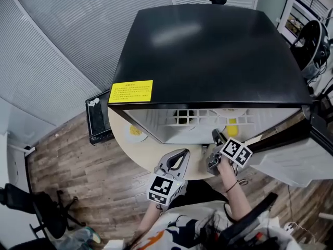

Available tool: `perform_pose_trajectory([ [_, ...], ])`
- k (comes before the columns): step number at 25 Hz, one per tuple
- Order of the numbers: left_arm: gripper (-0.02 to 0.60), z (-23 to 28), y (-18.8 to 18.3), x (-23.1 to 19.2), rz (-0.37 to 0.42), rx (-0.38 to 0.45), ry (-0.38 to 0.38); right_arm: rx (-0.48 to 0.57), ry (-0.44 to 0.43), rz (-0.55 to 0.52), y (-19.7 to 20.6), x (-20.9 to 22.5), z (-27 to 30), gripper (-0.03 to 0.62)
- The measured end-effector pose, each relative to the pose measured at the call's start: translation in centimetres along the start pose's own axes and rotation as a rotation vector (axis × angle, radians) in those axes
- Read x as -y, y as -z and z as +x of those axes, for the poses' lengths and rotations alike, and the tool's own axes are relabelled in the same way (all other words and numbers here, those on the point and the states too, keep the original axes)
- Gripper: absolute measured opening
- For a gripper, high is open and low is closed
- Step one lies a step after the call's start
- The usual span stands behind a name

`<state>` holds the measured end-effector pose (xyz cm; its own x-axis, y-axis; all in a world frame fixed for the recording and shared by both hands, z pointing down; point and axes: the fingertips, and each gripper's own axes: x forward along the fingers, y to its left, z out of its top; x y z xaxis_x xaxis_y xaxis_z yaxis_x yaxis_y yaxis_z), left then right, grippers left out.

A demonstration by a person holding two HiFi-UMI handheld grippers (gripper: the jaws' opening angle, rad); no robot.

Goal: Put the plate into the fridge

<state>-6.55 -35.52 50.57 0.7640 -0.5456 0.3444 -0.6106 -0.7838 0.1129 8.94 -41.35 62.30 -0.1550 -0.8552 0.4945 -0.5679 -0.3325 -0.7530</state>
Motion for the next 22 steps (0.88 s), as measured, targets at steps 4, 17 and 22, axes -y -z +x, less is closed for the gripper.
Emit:
perform_pose_trajectory([
  [4,0.014,-0.5,-0.6,0.0,0.010,0.019,-0.011,-0.021,-0.005,0.018,0.9,0.0,-1.0,0.141],
  [17,0.014,-3.5,-0.6,1.5,0.013,0.057,-0.042,-0.039,-0.081,-0.168,2.9,-3.7,-5.6,0.140],
  [22,0.013,-5.4,-0.5,2.7,0.017,0.072,-0.055,-0.045,-0.143,-0.242,4.2,-5.8,-8.6,0.140],
])
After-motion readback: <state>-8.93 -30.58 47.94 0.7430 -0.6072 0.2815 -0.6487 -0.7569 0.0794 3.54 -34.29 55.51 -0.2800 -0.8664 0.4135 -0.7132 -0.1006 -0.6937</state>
